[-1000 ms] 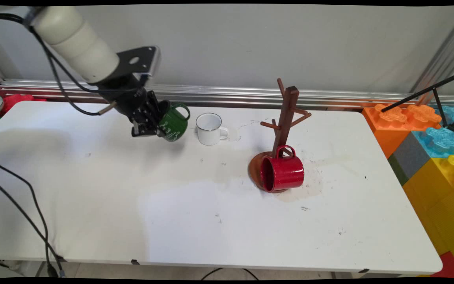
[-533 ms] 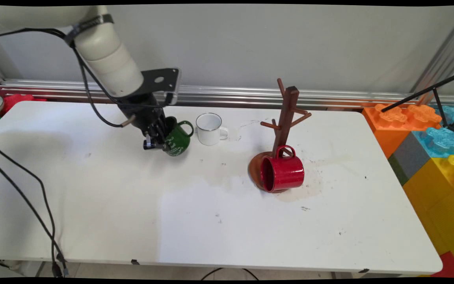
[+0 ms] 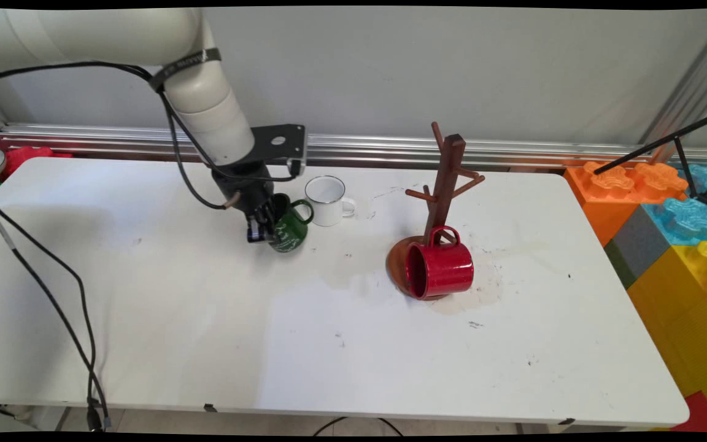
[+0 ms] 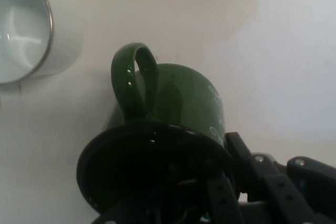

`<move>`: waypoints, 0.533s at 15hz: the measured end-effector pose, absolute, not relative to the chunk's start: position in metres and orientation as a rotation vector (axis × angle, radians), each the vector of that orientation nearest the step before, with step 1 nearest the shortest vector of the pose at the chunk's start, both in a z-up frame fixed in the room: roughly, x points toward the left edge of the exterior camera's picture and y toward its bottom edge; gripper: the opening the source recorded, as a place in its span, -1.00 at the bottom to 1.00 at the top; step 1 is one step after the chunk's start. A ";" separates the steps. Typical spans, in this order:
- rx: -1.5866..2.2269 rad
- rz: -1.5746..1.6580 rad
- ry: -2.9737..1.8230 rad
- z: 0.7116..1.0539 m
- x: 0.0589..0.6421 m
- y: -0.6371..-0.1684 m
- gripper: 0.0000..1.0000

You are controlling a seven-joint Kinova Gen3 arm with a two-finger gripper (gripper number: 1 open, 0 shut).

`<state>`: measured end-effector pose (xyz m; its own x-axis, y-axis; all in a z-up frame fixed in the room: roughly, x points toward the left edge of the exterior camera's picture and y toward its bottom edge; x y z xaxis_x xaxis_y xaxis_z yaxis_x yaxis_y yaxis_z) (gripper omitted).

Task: Place the picked object on the table

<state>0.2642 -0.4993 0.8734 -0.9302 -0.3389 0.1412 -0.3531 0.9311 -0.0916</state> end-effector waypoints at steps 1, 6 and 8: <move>0.536 0.175 -2.963 0.870 0.262 -0.502 -1.00; 0.544 0.175 -2.957 0.855 0.256 -0.510 -1.00; 0.546 0.175 -2.958 0.850 0.255 -0.513 -1.00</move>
